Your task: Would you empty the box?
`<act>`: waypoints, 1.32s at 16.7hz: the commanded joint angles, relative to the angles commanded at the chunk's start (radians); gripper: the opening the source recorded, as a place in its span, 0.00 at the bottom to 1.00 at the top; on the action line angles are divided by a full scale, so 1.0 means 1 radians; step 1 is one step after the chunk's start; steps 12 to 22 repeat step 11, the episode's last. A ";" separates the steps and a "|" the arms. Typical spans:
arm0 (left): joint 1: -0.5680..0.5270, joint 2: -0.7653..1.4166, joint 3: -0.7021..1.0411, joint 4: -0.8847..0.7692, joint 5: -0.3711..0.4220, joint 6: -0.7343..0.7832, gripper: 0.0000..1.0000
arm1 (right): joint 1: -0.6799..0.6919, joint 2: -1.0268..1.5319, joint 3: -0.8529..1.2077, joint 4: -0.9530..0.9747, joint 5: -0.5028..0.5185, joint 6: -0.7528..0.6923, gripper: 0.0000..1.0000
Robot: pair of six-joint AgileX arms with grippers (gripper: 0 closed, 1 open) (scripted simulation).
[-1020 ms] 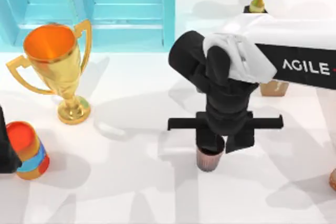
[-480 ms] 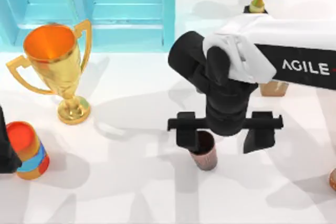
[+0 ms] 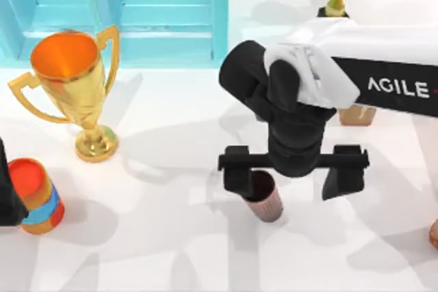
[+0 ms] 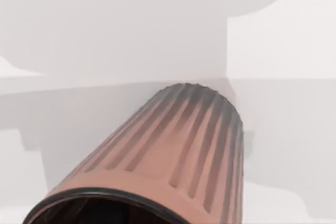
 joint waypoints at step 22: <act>0.000 0.000 0.000 0.000 0.000 0.000 1.00 | -0.004 -0.054 0.320 -0.374 0.000 -0.004 1.00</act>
